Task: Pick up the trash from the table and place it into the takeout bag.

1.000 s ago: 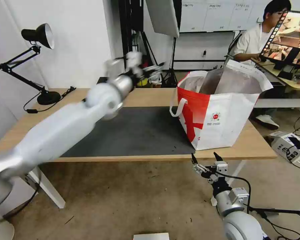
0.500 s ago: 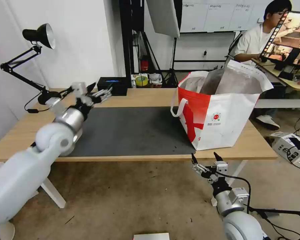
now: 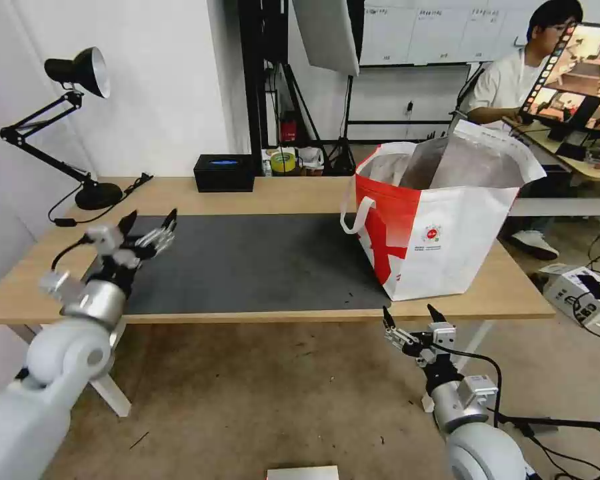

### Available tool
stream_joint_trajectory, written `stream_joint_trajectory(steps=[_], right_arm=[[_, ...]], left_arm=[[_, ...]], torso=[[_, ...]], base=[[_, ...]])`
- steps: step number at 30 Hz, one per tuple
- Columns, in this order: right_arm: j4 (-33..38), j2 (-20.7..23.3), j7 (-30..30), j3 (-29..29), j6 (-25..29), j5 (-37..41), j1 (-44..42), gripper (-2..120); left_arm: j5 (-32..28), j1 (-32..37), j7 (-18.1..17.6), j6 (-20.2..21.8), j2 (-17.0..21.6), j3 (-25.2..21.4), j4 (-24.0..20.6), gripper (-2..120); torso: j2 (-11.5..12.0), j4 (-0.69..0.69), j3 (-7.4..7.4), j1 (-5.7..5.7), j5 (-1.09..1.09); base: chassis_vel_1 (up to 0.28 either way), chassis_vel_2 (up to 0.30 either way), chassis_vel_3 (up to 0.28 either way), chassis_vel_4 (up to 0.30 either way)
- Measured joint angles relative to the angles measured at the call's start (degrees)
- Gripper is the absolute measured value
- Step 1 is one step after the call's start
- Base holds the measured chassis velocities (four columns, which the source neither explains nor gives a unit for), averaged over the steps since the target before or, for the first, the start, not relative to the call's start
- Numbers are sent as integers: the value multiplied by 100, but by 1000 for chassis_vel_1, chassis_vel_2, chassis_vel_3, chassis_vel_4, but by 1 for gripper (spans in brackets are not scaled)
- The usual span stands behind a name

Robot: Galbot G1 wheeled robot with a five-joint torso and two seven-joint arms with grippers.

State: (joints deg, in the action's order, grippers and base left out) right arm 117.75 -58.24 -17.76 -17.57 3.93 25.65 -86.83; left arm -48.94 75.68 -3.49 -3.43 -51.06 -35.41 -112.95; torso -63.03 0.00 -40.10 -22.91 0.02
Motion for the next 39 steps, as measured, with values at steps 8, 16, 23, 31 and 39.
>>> stream_joint_trajectory(steps=[8,16,23,31,39], right_arm=[[0,0,0,0,0,0,0,100],[0,0,0,0,0,0,0,100],[0,0,0,0,0,0,0,100],[0,0,0,0,0,0,0,100],[0,0,0,0,0,0,0,100]], left_arm=[[532,866,101,-153,-584,-491,-101,100],[1100,1424,301,-285,-1159,-715,-82,100],[1259,1522,424,-395,-1299,-733,172,100],[1259,1490,480,-470,-1375,-686,343,100],[1219,1485,507,-493,-1411,-683,423,100]], torso=[[0,0,0,0,-1],[0,1,0,0,-1],[0,0,-1,-1,-1],[0,0,-1,-1,-2],[1,0,-1,-1,-1]], base=[[0,0,0,0],[0,0,0,0],[0,0,0,0],[0,0,0,0],[0,0,0,0]])
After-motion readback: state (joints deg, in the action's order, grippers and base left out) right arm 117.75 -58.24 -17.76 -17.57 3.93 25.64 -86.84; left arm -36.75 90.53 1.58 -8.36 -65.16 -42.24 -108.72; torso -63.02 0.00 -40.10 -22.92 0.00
